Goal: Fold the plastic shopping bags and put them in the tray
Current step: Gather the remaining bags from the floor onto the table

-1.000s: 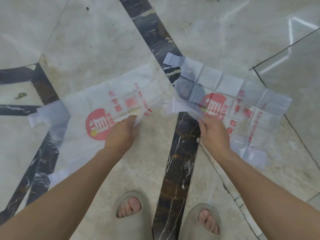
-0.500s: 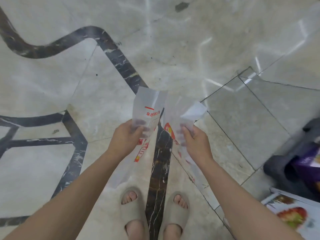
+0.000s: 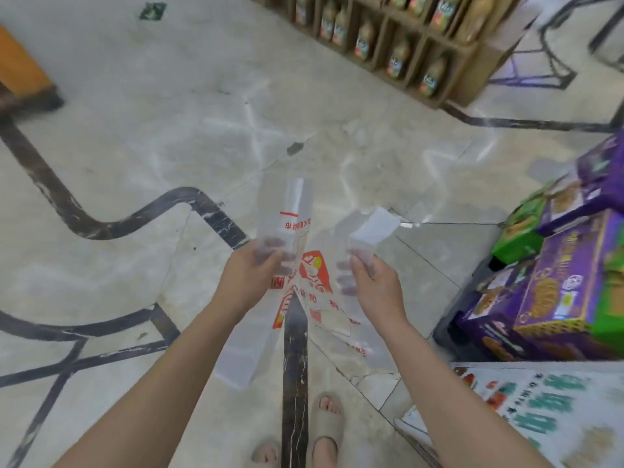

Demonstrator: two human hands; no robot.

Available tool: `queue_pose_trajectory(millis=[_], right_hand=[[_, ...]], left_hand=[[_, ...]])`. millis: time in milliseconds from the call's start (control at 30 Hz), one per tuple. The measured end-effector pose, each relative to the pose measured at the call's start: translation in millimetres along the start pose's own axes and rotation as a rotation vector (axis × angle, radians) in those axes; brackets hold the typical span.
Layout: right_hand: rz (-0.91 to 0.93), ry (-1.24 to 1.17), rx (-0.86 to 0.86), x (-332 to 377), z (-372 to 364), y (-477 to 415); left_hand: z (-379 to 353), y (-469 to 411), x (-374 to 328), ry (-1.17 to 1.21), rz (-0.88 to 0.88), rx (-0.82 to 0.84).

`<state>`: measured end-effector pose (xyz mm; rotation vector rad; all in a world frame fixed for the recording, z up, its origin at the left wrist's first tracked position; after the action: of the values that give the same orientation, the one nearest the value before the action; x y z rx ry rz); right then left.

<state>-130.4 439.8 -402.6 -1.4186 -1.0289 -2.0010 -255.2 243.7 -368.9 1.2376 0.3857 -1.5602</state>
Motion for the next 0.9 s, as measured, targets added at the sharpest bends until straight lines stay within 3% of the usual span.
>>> queue_pose_trajectory(millis=[200, 433, 900], right_hand=[[0.095, -0.044, -0.185, 94.0, 50.3, 90.2], [0.202, -0.066, -0.383, 154.3, 111.4, 199.8], [0.292, -0.079, -0.796, 176.7, 295.8, 373.8]], left_hand=[[20.4, 63.8, -100.2, -0.043, -0.168, 0.111], [16.6, 145.0, -195.8, -0.093, -0.391, 0.305], [-133.5, 307.9, -327.6, -0.235, -0.695, 0.549]])
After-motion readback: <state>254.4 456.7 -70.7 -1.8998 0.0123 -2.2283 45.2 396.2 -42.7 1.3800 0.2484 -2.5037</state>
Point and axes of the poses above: each hand's wrist, its own y-axis away from the middle knuckle, its own z-axis out of the back of the hand, x = y × z, the point moved 6 cm from there along -y, towards the middle knuckle, and after that the axes turned 7 degrees about -y, right-handed, at the moved point
